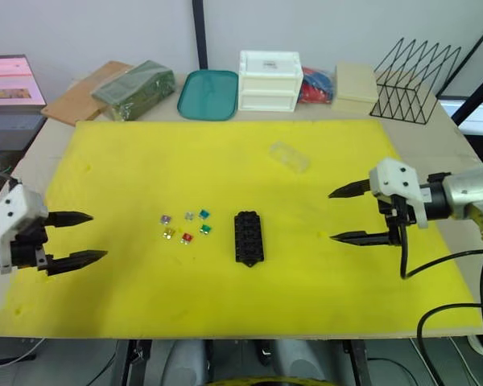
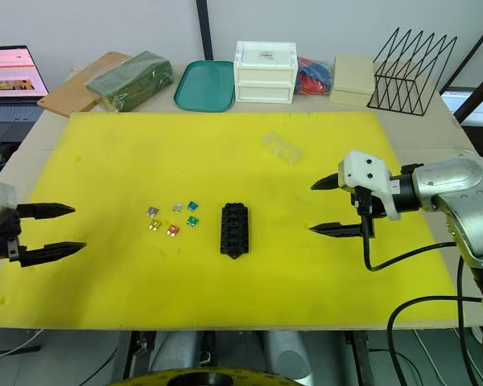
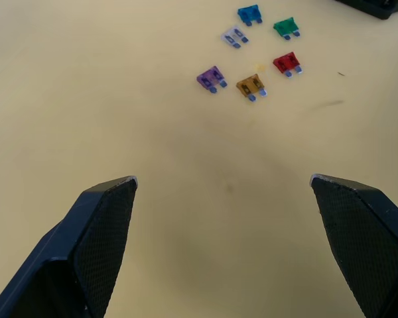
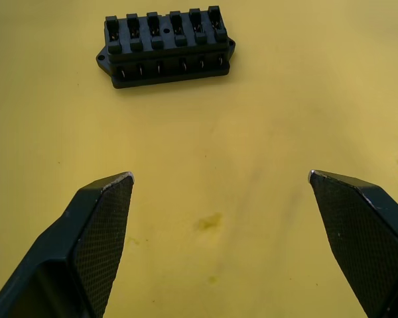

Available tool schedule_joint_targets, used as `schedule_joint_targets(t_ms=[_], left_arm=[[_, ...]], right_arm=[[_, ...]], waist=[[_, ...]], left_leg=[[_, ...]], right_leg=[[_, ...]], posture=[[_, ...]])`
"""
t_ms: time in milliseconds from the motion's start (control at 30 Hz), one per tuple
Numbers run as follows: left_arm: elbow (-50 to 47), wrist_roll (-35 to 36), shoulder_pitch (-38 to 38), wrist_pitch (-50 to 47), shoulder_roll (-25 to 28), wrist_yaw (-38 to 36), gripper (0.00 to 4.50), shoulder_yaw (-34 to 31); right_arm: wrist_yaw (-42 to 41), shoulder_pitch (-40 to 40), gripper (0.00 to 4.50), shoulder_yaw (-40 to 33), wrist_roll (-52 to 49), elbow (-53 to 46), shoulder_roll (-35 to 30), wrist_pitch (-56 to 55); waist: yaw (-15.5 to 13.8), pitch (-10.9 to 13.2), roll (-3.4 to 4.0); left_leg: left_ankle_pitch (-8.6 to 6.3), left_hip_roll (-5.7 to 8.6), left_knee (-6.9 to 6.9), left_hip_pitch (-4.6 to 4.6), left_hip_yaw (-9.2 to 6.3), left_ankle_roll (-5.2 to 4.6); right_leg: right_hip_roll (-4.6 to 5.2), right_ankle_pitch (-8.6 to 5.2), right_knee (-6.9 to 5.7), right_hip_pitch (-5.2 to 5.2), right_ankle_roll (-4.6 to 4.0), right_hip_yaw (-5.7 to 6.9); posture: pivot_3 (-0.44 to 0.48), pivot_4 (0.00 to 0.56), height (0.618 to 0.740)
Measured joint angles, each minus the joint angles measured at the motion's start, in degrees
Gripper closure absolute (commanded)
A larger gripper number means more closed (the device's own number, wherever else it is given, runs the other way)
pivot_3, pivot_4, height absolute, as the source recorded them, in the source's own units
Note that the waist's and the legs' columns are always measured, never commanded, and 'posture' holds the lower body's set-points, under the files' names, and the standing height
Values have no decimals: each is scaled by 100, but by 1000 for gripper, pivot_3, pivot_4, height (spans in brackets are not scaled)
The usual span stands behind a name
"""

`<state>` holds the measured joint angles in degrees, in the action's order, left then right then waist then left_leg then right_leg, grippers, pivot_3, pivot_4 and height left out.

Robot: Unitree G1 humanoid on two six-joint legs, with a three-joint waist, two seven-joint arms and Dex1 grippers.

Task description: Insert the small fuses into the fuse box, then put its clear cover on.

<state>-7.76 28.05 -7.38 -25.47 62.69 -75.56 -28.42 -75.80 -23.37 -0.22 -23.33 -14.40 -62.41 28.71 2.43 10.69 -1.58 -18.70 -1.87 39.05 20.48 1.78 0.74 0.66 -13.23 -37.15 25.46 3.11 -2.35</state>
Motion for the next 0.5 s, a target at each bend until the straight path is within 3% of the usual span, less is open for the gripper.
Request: schedule_joint_targets(t_ms=[500], left_arm=[[106, -9, 305, 4, -67, 115, 0, 293]], right_arm=[[68, -42, 14, 117, 10, -13, 17, 15]], waist=[[1, 0, 0]], left_leg=[[0, 1, 0, 0, 0, 0]], right_leg=[[0, 1, 0, 0, 1, 0]], posture=[[0, 150, 740]])
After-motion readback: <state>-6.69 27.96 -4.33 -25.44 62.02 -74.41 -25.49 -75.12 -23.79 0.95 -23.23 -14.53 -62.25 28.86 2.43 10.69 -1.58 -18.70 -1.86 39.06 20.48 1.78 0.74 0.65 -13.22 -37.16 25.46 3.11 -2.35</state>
